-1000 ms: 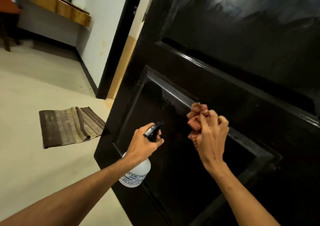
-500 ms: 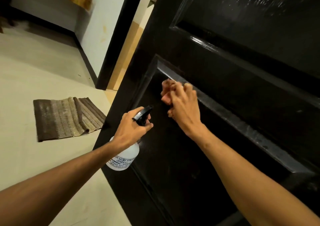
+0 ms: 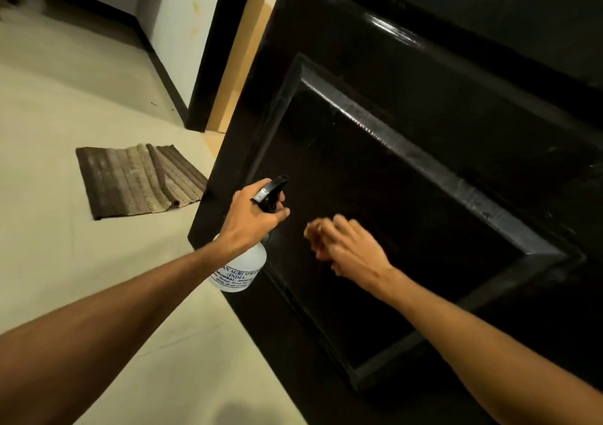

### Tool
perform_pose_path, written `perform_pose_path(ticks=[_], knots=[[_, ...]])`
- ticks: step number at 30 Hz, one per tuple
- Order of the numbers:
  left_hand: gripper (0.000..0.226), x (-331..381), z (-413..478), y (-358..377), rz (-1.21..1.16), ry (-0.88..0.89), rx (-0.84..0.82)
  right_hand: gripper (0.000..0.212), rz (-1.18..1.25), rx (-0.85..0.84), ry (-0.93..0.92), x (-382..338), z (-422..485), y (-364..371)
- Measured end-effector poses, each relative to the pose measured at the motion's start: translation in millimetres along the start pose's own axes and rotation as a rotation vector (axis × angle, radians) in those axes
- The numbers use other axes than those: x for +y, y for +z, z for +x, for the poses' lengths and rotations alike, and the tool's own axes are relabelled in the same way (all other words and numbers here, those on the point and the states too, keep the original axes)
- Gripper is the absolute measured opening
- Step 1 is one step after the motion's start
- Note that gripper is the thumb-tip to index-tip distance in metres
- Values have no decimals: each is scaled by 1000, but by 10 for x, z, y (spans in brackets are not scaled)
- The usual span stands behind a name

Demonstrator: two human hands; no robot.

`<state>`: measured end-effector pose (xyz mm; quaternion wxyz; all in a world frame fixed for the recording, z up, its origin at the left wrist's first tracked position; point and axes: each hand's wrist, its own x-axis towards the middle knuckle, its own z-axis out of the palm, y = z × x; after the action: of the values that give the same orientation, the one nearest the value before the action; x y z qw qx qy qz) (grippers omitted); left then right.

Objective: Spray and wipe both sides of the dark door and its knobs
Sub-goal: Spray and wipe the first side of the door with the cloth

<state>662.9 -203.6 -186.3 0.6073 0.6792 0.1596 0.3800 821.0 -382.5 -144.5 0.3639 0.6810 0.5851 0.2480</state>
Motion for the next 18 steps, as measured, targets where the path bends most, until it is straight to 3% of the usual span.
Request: perform_pose_path(ticks=[2, 5, 7, 9, 13, 14, 18], knots=[[18, -36, -118, 84, -6, -9, -19, 82, -44, -83, -31, -120, -295, 139], [21, -108, -273, 189, 1, -12, -23, 81, -17, 146, 220, 188, -492, -26], [20, -185, -371, 238, -12, -39, -17, 81, 23, 202, 367, 272, -575, -113], [19, -277, -469, 295, -24, -66, -39, 74, 62, 177, 337, -29, -701, 63], [17, -358, -608, 384, 1, -98, -59, 73, 77, -84, -23, -653, -1117, 578], [17, -362, -619, 375, 6, -102, -56, 72, 88, -98, -16, -595, -1121, 535], [17, -535, -707, 256, 38, -150, -22, 79, 77, 85, 295, -267, -724, 219]])
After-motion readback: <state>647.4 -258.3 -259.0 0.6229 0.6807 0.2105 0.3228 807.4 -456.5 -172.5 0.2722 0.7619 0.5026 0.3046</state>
